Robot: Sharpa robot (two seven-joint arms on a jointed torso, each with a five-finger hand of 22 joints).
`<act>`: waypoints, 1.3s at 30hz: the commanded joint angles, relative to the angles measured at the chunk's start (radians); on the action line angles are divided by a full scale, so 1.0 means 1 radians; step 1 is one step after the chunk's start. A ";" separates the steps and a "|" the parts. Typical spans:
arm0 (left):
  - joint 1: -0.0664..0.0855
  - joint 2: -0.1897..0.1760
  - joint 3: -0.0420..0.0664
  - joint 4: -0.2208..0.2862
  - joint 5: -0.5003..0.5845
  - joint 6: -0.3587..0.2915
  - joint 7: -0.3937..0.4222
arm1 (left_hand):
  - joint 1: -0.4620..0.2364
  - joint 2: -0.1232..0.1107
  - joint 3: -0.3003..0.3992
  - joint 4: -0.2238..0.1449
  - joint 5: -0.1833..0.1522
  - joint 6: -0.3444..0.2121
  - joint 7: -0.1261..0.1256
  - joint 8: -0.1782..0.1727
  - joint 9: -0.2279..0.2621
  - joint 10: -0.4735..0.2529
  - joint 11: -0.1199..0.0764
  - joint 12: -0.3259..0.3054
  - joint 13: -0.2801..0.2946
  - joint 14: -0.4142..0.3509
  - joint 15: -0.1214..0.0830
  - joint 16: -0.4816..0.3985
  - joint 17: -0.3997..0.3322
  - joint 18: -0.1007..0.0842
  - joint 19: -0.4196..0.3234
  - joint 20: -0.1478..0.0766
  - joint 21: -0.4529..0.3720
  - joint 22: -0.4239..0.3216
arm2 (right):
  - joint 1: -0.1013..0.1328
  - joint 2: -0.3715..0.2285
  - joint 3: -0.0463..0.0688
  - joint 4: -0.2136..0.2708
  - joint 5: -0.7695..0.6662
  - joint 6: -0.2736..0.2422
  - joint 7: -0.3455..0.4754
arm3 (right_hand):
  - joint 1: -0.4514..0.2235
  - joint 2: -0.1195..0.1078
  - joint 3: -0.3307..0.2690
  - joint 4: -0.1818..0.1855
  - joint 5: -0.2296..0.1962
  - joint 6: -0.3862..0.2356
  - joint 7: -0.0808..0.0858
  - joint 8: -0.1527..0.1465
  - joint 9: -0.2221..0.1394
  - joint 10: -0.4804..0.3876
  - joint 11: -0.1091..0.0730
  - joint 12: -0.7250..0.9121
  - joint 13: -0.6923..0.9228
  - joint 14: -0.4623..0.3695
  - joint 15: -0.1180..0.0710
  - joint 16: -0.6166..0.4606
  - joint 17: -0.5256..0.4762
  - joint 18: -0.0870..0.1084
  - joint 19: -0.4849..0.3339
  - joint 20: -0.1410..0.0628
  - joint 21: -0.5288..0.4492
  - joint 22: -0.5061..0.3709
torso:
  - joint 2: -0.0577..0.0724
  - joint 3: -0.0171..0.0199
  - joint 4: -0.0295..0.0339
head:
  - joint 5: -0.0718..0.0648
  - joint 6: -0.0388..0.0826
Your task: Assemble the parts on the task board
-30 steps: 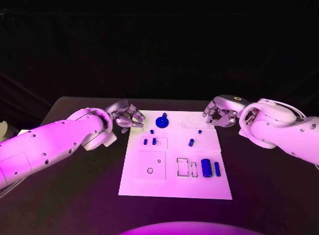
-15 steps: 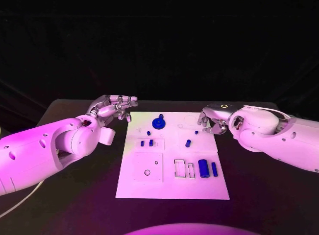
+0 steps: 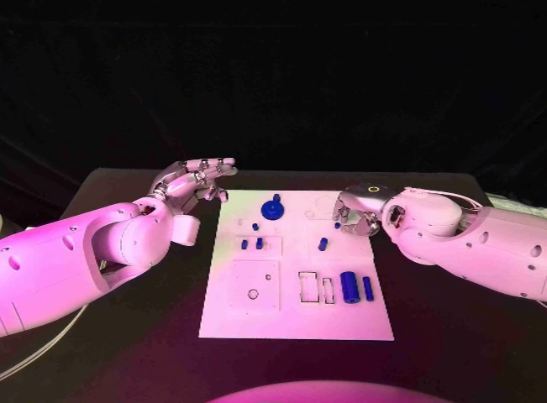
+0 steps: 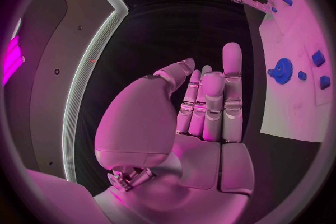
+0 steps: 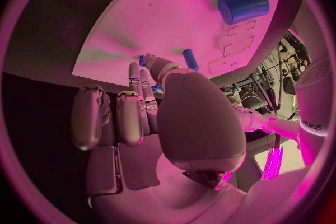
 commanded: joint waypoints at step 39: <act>0.000 -0.003 0.000 0.019 0.030 0.016 0.012 | 0.007 0.004 -0.004 -0.005 -0.003 0.000 0.001 0.004 -0.002 -0.001 0.002 0.005 -0.001 -0.018 -0.002 -0.009 -0.013 0.012 -0.010 -0.001 -0.010 -0.005 | -0.029 0.061 0.000 -0.066 -0.038 0.077 0.019 | 0.010 0.081 0.044 -0.059 -0.050 0.083 -0.012 0.020 0.023 0.100 -0.018 0.008 -0.064 0.071 -0.010 0.011 0.069 0.008 0.010 -0.014 0.008 0.014 | -0.003 0.0002 -0.0001 | 0.002 -0.013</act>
